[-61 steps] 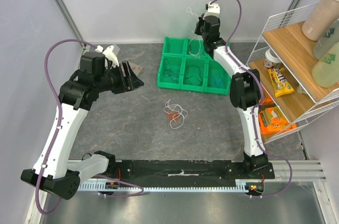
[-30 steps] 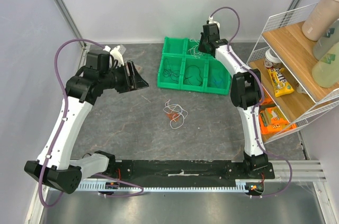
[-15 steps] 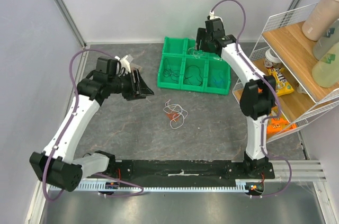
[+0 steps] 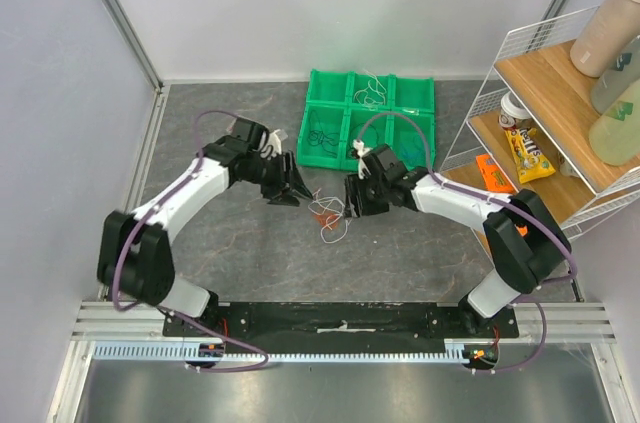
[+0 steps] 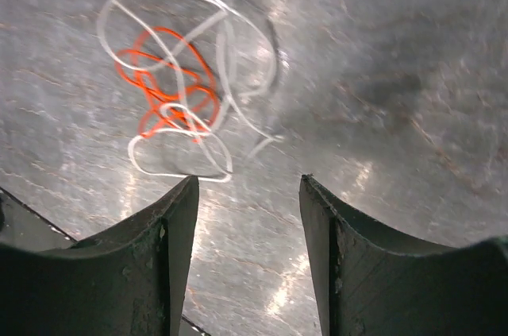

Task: Untangle the cables

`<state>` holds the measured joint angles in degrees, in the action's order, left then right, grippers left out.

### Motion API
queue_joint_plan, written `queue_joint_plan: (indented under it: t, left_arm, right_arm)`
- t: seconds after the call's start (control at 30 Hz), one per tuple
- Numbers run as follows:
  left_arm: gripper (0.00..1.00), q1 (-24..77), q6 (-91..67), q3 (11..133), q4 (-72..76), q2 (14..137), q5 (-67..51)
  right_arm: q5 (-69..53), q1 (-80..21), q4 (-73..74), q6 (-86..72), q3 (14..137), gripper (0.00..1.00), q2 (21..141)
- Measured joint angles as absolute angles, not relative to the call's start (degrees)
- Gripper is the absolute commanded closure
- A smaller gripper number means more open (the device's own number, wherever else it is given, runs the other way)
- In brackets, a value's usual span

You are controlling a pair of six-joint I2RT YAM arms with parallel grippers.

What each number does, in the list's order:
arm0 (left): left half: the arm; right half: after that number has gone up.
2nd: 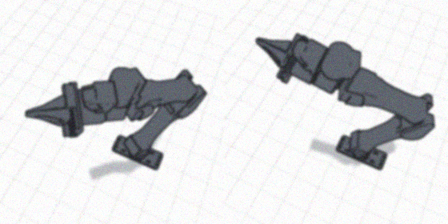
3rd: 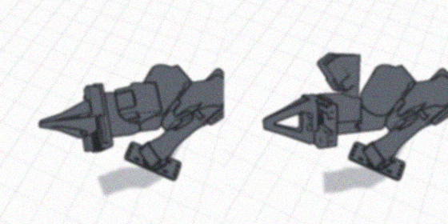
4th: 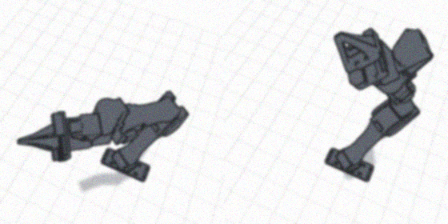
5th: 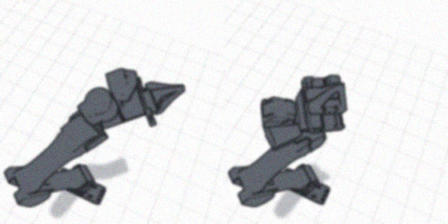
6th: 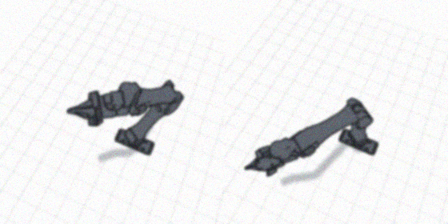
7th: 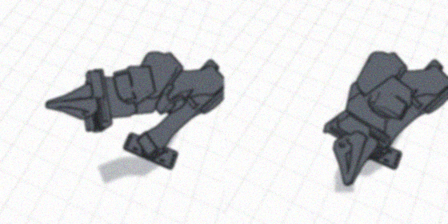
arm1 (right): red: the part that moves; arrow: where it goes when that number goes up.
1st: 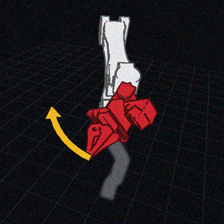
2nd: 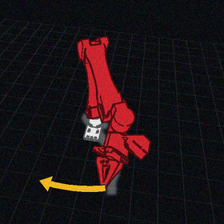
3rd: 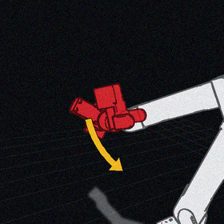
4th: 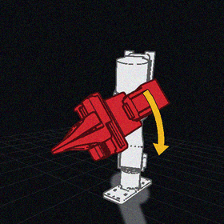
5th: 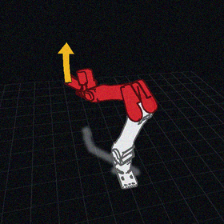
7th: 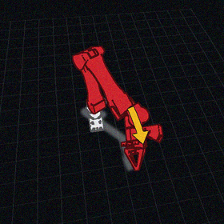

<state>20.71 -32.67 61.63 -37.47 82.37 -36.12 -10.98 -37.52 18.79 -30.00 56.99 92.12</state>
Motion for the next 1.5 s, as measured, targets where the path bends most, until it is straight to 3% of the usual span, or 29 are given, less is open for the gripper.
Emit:
queue_joint_plan:
  t: [0.17, 0.3, 0.33, 0.4, 0.47, 0.67, 0.97, 1.27, 1.5]
  left_arm:
    - [0.47, 23.97, -31.9, 66.04, -34.76, 95.72, -34.52]
    - [0.56, 25.17, -31.16, 72.88, -34.0, 106.0, -30.83]
    - [0.61, 25.26, -30.87, 74.76, -34.2, 108.25, -29.76]
    - [0.88, 25.26, -30.39, 78.15, -34.3, 112.05, -28.01]
    - [0.98, 25.26, -29.82, 80.38, -34.59, 114.5, -26.89]
    - [0.98, 25.54, -28.16, 79.92, -36.77, 112.62, -25.63]
    - [0.98, 25.89, -29.85, 75.33, -36.88, 84.38, -34.74]
    - [0.98, 26.13, -34.15, 84.31, -37.6, 79.2, -39.2]
    - [0.98, 26.13, -34.63, 100.57, -34.0, 73.36, -36.95]
  right_arm:
    - [-12.14, -35.86, 17.28, -31.59, 52.84, 0.33, 90.56]
    - [-12.01, -35.9, 15.73, -31.73, 52.84, 0.32, 87.92]
    - [-11.99, -35.94, 15.49, -31.79, 52.84, 0.32, 87.37]
    - [-11.94, -35.92, 15.2, -32.01, 52.84, 0.32, 86.46]
    - [-11.9, -35.94, 15.05, -32.23, 52.84, 0.32, 85.69]
    - [-12.05, -36.18, 14.09, -33.04, 52.25, 0.22, 84.71]
    - [-15.25, -38.98, 3.81, -33.91, 51.92, 0.19, 84.66]
    - [-13.1, -42.63, -9.3, -37.71, 50.81, 0.66, 82.24]
    - [-8.56, -42.48, -13.26, -40.93, 45.28, 0.74, 82.87]
